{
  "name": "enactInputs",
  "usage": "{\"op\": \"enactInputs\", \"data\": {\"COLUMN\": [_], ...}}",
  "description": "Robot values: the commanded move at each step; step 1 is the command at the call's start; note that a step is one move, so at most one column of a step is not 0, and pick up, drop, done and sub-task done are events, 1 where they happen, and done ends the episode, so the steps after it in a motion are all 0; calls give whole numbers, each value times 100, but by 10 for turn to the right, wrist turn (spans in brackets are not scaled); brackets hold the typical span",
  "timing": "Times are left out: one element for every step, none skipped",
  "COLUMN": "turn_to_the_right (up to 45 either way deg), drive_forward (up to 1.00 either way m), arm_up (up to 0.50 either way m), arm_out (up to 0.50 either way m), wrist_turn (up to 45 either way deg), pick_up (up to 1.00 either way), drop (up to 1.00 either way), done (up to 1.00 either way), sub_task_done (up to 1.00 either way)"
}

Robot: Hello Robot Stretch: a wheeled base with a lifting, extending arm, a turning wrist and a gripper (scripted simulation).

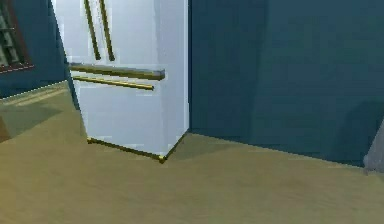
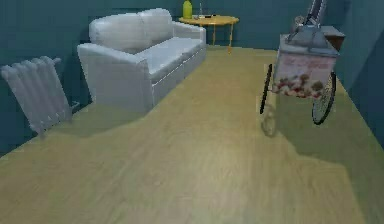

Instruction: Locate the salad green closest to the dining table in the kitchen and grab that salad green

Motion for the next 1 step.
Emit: {"op": "enactInputs", "data": {"turn_to_the_right": [180], "drive_forward": [0], "arm_up": [0], "arm_out": [0], "wrist_turn": [0], "pick_up": [0], "drop": [0], "done": [0], "sub_task_done": [0]}}
